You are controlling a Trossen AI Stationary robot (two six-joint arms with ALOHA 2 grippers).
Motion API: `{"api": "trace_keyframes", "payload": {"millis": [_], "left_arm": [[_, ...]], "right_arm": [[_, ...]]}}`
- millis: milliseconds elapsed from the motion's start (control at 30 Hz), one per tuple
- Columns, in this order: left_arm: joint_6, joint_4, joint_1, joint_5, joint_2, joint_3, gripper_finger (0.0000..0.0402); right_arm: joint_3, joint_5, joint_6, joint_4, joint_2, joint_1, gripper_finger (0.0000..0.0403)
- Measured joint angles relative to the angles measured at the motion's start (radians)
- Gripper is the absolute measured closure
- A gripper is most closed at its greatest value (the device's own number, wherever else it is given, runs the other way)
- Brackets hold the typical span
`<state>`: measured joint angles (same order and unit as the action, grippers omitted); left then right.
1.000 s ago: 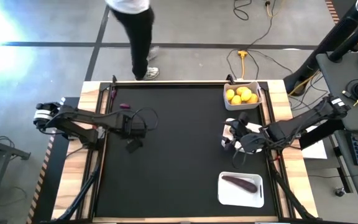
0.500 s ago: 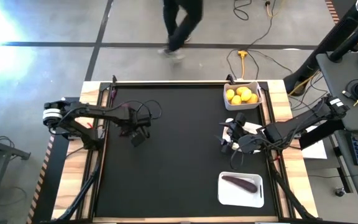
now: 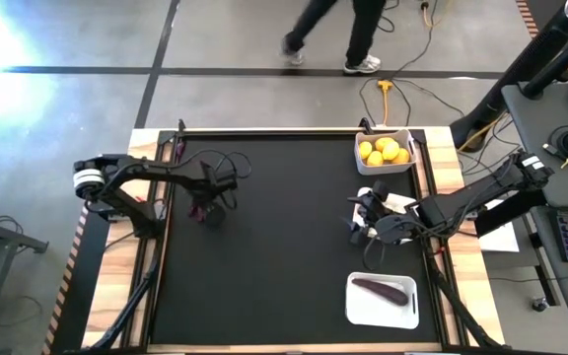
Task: Sort produce into baskets
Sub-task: Put the eggplant into the bottom white bin
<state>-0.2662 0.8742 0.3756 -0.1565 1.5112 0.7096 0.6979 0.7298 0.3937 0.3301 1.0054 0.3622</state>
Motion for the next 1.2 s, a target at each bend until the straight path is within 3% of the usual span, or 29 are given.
{"api": "trace_keyframes", "payload": {"millis": [367,800,933,1200], "left_arm": [[-0.052,0.017,0.039,0.062,-0.005,0.006,0.0167],[-0.262,0.051,0.013,0.134,-0.005,-0.004,0.0202],[-0.277,0.061,0.001,0.181,-0.004,-0.003,0.0241],[-0.293,-0.051,-0.078,0.204,-0.003,0.120,0.0373]], "right_arm": [[0.000,-0.031,0.000,-0.006,-0.001,0.000,0.0144],[0.000,-0.030,0.007,-0.007,0.000,0.000,0.0148],[0.000,-0.030,0.006,-0.007,0.000,0.000,0.0147],[0.000,-0.019,-0.004,-0.019,0.000,0.000,0.0151]]}}
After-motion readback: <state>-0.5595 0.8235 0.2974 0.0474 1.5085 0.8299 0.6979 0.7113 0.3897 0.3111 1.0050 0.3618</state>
